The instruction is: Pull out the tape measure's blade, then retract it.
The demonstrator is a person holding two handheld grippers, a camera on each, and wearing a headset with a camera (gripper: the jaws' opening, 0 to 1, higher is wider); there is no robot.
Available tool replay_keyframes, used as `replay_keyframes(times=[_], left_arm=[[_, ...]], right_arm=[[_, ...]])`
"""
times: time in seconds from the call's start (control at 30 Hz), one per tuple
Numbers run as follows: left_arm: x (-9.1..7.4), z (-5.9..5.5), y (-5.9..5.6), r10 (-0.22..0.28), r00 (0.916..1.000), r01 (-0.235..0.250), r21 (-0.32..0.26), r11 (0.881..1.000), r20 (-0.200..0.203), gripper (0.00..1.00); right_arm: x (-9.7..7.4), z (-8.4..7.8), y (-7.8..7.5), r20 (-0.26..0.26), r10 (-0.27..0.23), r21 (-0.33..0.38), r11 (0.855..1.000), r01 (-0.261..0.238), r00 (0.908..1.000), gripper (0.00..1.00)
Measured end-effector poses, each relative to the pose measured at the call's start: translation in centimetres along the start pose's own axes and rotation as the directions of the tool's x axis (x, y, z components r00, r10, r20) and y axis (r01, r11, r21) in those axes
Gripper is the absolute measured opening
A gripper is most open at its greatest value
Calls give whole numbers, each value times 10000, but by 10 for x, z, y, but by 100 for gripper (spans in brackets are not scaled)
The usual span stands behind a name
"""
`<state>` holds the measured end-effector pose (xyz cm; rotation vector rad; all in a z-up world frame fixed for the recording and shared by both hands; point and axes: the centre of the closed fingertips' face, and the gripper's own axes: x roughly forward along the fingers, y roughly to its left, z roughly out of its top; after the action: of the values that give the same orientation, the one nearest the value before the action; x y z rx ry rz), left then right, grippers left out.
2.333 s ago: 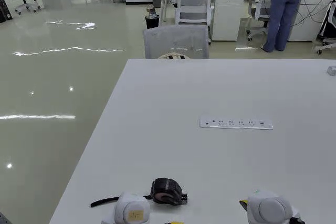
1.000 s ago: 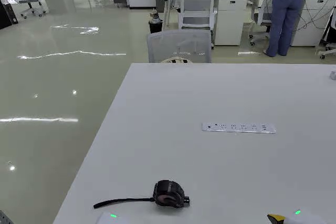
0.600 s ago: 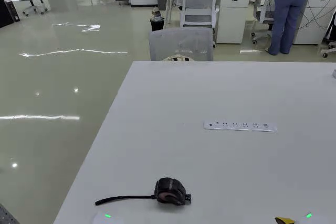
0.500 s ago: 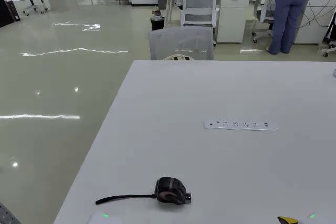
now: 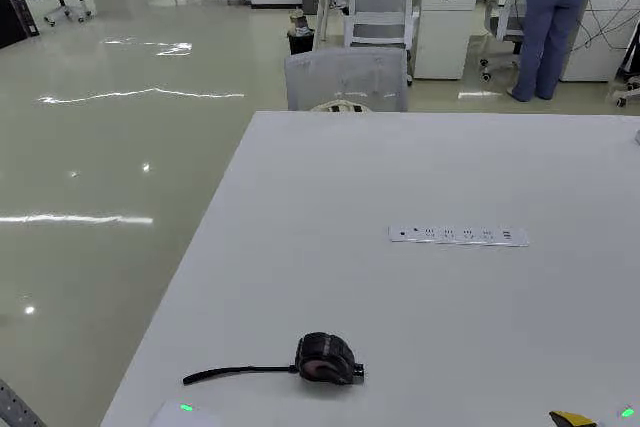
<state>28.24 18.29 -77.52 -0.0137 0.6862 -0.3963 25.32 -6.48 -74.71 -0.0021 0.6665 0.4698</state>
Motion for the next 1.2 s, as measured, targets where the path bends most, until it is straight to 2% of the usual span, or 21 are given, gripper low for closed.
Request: replay_keyframes(times=[0.57, 1.2], left_arm=[[-4, 4, 1, 0, 10000, 0, 78, 10000, 54, 96], [-4, -1, 5, 54, 10000, -54, 11, 10000, -39, 96]], right_arm=[[-7, -8, -3, -142, -150, 89, 9998, 151, 9998, 94], [-8, -10, -5, -128, -262, 136, 9996, 264, 9996, 93]])
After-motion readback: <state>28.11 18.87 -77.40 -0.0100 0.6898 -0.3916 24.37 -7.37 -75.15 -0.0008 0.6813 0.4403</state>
